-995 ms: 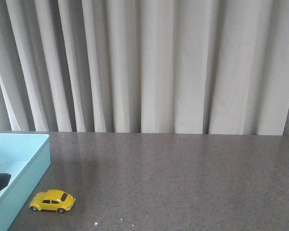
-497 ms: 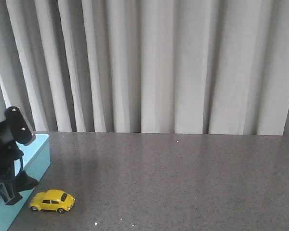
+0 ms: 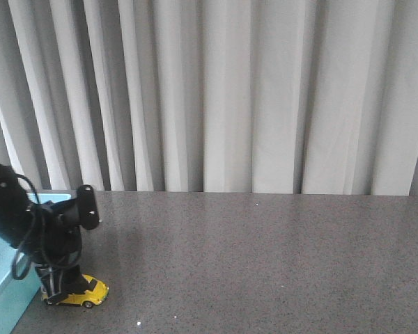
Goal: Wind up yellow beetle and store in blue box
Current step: 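Lower the left gripper over the yellow car and grasp it, then lift the car with the left gripper and move it over the box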
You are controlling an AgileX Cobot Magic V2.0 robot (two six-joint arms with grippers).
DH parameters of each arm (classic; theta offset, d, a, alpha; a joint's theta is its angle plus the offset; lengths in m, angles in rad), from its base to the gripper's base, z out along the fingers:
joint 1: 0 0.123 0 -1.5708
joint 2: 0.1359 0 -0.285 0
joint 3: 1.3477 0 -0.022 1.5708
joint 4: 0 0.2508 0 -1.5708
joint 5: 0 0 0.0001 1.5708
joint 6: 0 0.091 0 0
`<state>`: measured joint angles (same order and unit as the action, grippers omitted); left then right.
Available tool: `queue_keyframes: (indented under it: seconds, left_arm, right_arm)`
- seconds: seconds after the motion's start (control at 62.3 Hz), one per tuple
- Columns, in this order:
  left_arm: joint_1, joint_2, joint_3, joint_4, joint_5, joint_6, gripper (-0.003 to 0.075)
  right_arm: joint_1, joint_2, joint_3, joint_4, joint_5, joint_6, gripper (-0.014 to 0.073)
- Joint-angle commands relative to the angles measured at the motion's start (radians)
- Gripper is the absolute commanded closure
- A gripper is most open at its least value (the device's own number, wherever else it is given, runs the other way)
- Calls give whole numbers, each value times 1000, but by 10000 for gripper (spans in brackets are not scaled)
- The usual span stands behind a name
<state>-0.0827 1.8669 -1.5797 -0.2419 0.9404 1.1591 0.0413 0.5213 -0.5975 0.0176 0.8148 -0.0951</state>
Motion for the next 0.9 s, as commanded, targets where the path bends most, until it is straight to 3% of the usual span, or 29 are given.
queue_keyframes:
  seconds: [0.0,0.257,0.722,0.882]
  left_arm:
    - [-13,3,-85,-16,9,6,178]
    - [-14,120,-217,-16,131,5,199]
    - [-10,198,-251,59,152,-24,202]
    - [-10,200,-251,53,158,-24,287]
  right_arm:
    - [-1,6,-27,-6,-61,-1,15]
    - [-1,6,-27,-6,-61,-1,15]
    - [-1,6,-27,-6,-61,-1,15]
    - [-1,6,-27,-6,-62,-1,15]
